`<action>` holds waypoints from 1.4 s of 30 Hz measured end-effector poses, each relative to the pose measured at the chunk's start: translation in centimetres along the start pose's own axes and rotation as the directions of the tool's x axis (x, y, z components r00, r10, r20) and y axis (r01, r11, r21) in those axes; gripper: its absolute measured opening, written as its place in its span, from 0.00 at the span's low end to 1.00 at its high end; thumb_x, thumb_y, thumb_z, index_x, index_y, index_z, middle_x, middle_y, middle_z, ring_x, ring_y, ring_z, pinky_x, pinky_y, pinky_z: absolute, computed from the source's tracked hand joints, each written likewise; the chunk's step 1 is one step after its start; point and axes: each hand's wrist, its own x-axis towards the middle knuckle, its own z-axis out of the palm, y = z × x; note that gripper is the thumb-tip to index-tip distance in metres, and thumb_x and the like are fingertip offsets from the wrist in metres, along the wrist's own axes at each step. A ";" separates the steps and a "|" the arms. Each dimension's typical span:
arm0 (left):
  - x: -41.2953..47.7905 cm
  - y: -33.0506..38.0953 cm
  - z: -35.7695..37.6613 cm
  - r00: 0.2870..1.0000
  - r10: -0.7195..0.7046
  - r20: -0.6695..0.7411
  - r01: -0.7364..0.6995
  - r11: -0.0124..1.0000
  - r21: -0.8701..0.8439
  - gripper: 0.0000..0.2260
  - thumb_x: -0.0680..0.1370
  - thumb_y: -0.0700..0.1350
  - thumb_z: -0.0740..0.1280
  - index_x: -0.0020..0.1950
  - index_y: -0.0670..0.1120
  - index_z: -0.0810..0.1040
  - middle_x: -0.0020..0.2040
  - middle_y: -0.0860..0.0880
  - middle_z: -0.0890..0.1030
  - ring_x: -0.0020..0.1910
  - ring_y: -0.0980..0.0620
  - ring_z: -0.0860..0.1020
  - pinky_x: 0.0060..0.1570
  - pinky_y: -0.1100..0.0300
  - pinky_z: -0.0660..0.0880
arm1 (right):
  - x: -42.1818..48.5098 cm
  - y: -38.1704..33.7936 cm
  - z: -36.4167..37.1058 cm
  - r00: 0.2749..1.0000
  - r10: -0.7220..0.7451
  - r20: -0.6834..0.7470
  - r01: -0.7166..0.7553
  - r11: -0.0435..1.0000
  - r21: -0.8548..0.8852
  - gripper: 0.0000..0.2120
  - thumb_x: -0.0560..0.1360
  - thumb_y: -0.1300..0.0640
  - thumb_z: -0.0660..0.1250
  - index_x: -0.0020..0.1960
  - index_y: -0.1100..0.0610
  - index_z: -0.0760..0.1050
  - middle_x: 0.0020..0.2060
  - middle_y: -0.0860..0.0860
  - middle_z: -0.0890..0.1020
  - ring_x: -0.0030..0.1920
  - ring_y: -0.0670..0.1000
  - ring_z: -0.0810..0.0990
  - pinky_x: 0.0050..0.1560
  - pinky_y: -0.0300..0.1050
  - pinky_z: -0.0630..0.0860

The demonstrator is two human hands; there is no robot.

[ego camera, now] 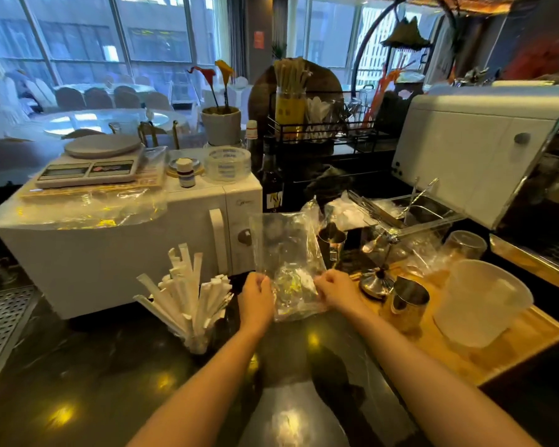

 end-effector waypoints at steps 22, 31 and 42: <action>-0.3 -11.4 2.3 0.962 0.056 0.267 -0.265 0.430 0.863 0.18 0.77 0.40 0.55 0.67 0.45 0.62 0.73 0.42 0.57 0.71 0.43 0.56 0.67 0.48 0.58 | 2.4 11.0 5.4 0.955 -0.202 0.219 0.291 0.480 -0.828 0.19 0.77 0.60 0.55 0.68 0.57 0.60 0.61 0.57 0.71 0.60 0.58 0.69 0.52 0.48 0.68; 0.3 -12.0 1.2 0.909 -0.101 0.405 -0.321 0.454 0.831 0.22 0.80 0.48 0.46 0.73 0.47 0.47 0.77 0.50 0.49 0.75 0.49 0.45 0.72 0.45 0.45 | 2.2 11.4 4.8 0.951 -0.128 0.282 0.309 0.443 -0.842 0.27 0.76 0.57 0.57 0.73 0.54 0.52 0.70 0.56 0.63 0.71 0.58 0.58 0.71 0.53 0.56; -0.1 -4.4 -0.7 0.882 0.056 0.467 -0.400 0.614 0.681 0.24 0.80 0.49 0.49 0.73 0.46 0.45 0.77 0.46 0.47 0.75 0.48 0.45 0.73 0.50 0.47 | 2.0 4.2 3.4 0.967 -0.192 0.165 0.250 0.614 -0.749 0.27 0.80 0.46 0.45 0.75 0.54 0.43 0.76 0.56 0.51 0.76 0.56 0.48 0.74 0.53 0.51</action>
